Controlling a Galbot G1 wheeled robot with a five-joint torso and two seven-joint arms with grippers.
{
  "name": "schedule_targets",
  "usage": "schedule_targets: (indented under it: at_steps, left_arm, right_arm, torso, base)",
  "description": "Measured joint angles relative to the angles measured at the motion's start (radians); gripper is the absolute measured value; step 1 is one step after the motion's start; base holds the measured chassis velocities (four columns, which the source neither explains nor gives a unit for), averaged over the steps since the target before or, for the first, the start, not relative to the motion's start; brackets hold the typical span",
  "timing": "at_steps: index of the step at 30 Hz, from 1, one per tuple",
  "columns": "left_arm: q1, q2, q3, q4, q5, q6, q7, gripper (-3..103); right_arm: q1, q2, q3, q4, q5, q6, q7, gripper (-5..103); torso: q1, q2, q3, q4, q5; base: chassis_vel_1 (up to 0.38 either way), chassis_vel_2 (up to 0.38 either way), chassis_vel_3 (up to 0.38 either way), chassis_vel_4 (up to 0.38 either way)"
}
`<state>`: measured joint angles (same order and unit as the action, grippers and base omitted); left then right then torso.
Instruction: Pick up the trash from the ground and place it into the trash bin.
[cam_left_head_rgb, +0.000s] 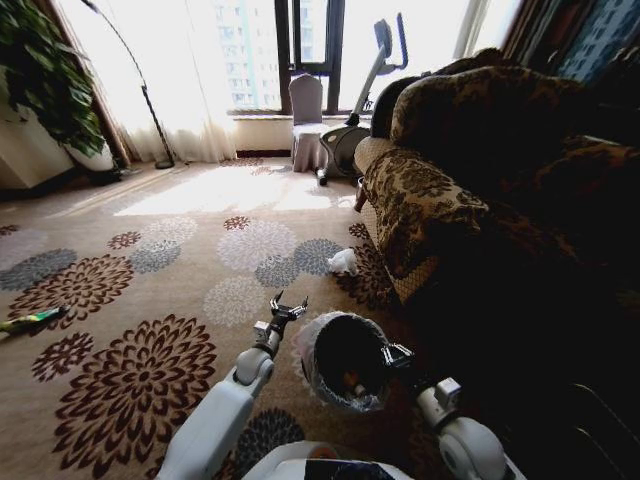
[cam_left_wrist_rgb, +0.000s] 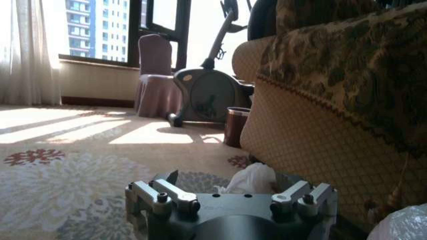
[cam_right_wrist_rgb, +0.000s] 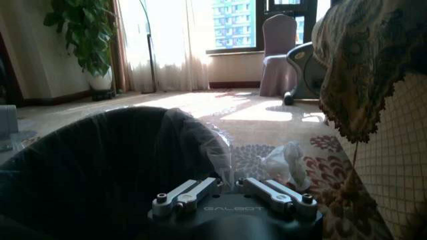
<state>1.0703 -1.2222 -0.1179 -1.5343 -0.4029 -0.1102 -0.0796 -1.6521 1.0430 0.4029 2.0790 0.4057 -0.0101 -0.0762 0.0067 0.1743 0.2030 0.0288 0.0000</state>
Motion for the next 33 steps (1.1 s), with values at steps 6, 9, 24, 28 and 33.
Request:
schedule_targets:
  at_steps: [6, 9, 24, 28, 33]
  left_arm:
    - [-0.028, -0.001, 0.003, 0.054, 0.01, 0.0, -0.002, 98]
    - [-0.036, -0.001, 0.004, 0.069, 0.012, -0.001, -0.002, 98]
    - [-0.158, 0.003, 0.028, 0.265, -0.014, -0.001, 0.036, 102]
    - [-0.177, 0.001, 0.03, 0.294, -0.016, -0.002, 0.043, 98]
    - [-0.194, 0.0, 0.042, 0.311, -0.016, -0.002, 0.062, 98]
  right_arm:
    - [-0.023, 0.009, -0.003, 0.014, -0.011, 0.002, -0.002, 4]
    - [-0.028, 0.009, -0.009, 0.015, -0.017, 0.002, -0.005, 4]
    - [-0.157, 0.02, -0.017, 0.033, -0.087, 0.043, 0.003, 4]
    - [-0.176, 0.022, -0.004, 0.024, -0.082, 0.077, 0.008, 4]
    - [-0.18, 0.027, 0.014, 0.027, -0.062, 0.075, 0.035, 4]
  torso:
    - [0.0, 0.0, 0.0, 0.0, 0.0]
    - [0.0, 0.0, 0.0, -0.0003, -0.0005]
    - [0.001, 0.0, 0.0, -0.0001, -0.0003]
    - [0.0, 0.0, 0.0, -0.0002, 0.0002]
    - [0.0, 0.0, 0.0, 0.0001, 0.0]
  base:
    - [-0.164, 0.166, 0.171, -0.175]
    - [-0.223, 0.241, 0.243, -0.238]
    - [-0.161, 0.169, 0.157, -0.158]
    - [0.0, 0.0, 0.0, 0.0]
    - [0.0, 0.0, 0.0, 0.0]
